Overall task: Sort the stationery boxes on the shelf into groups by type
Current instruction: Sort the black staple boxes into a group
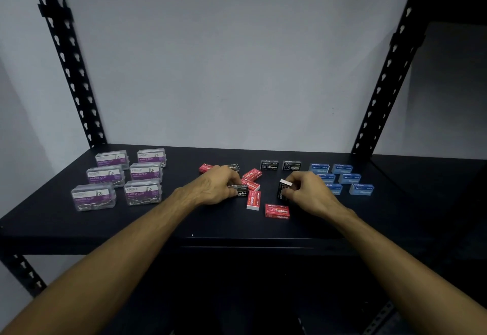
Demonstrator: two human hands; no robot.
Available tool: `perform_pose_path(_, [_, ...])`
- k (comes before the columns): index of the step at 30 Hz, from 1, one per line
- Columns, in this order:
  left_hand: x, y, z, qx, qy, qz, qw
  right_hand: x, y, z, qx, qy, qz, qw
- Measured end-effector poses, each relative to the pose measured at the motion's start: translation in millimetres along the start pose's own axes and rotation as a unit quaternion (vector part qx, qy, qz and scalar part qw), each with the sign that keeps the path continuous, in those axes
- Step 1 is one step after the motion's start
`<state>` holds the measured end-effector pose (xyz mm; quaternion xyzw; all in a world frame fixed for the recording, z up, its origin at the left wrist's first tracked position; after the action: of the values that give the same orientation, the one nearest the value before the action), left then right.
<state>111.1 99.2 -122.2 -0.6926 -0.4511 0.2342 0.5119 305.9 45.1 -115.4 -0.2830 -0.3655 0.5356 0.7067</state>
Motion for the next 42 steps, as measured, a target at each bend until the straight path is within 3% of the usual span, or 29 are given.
perform_pose_path(8, [-1.5,1.2,-0.7,-0.003,0.017,-0.004,1.000,-2.9,-5.2,-2.0,0.003,-0.003,-0.029,1.000])
perform_pose_path(13, [-1.2,2.5,-2.3,-0.004,0.018,0.003,1.000,1.2,-3.2,6.3,-0.144,-0.051,0.023,0.988])
perform_pose_path(20, [2.2,-1.3,4.1,-0.029,0.008,0.016,0.999,5.2,14.7,1.0,-0.163,-0.061,0.076,0.982])
perform_pose_path(27, [21.1,-17.5,4.6,-0.104,-0.010,-0.008,0.994,24.6,-7.2,1.0,-0.187,-0.081,0.035,0.978])
perform_pose_path(33, [56.1,-17.6,-21.7,-0.101,0.004,-0.034,0.994,53.2,-24.2,-4.5,-0.212,-0.088,0.007,0.973])
perform_pose_path(42, [98.2,18.3,-46.9,-0.031,0.022,-0.032,0.999,78.0,-9.5,-18.2,-0.244,-0.094,0.039,0.964])
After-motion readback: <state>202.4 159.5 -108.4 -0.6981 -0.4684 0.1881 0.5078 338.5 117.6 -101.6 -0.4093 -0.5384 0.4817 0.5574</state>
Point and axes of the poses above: each hand's wrist, its own x-axis towards the middle knuckle, its own y-axis out of the palm, z = x × y, the point moved 10 cm from there along x, towards the middle knuckle, and after that the axes turned 8 degrees about -z, right-handed, at the moved point
